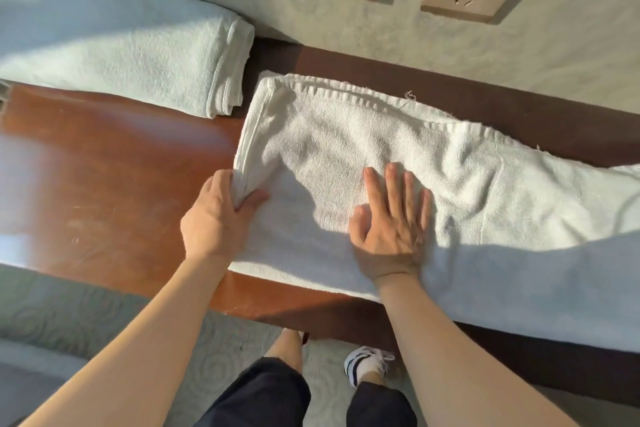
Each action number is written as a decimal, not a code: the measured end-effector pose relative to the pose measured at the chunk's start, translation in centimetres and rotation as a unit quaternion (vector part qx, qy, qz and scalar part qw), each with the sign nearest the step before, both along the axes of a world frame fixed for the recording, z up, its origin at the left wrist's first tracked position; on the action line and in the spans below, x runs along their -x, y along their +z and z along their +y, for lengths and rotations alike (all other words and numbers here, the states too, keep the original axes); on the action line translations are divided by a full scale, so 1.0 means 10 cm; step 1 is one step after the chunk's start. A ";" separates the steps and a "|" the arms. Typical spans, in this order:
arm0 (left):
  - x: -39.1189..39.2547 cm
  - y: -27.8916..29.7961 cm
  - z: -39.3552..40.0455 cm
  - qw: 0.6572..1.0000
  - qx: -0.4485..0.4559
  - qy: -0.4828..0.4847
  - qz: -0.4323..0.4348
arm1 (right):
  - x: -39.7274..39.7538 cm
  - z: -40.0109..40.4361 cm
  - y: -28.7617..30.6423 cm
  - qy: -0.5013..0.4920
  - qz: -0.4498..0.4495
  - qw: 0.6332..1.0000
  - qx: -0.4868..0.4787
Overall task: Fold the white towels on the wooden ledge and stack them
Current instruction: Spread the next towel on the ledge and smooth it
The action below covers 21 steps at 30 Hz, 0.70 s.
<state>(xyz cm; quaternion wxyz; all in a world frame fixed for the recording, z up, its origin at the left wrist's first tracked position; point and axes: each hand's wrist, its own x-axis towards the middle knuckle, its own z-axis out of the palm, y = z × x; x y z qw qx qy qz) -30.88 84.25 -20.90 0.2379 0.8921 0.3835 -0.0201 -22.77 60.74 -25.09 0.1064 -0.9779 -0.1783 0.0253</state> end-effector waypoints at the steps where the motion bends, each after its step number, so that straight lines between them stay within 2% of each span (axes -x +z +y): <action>1: -0.01 -0.01 -0.08 0.999 -0.035 0.014 -0.016 | -0.01 0.00 0.00 -0.002 -0.003 1.000 -0.007; 3: -0.07 -0.03 -0.32 0.991 -0.094 0.016 -0.089 | -0.03 -0.01 0.02 0.007 0.002 1.000 -0.022; 4: -0.11 -0.04 -0.47 0.987 -0.093 0.004 -0.129 | -0.06 0.00 0.04 0.012 0.008 0.999 -0.046; 6: -0.20 -0.11 -0.82 0.978 -0.034 -0.076 -0.189 | -0.08 -0.02 0.12 -0.015 0.034 0.985 -0.166; 8: -0.28 -0.20 -1.23 0.957 0.032 -0.193 -0.215 | -0.08 -0.15 0.25 -0.098 0.048 0.945 -0.307; 9: -0.33 -0.24 -1.43 0.942 0.053 -0.249 -0.217 | -0.11 -0.26 0.31 -0.132 0.025 0.933 -0.333; 12: -0.57 -0.33 -1.95 0.910 0.075 -0.347 -0.214 | -0.32 -0.77 0.41 -0.180 -0.061 0.938 -0.291; 16: -0.91 -0.25 -2.65 0.923 0.033 -0.338 -0.179 | -0.76 -1.46 0.48 -0.184 -0.069 0.962 -0.189; 18: -1.01 -0.21 -2.96 0.941 0.002 -0.305 -0.145 | -1.02 -1.66 0.51 -0.145 -0.030 0.978 -0.147; 21: -1.02 -0.31 -3.23 0.966 -0.034 -0.238 -0.096 | -1.42 -1.77 0.56 -0.063 0.121 0.990 -0.045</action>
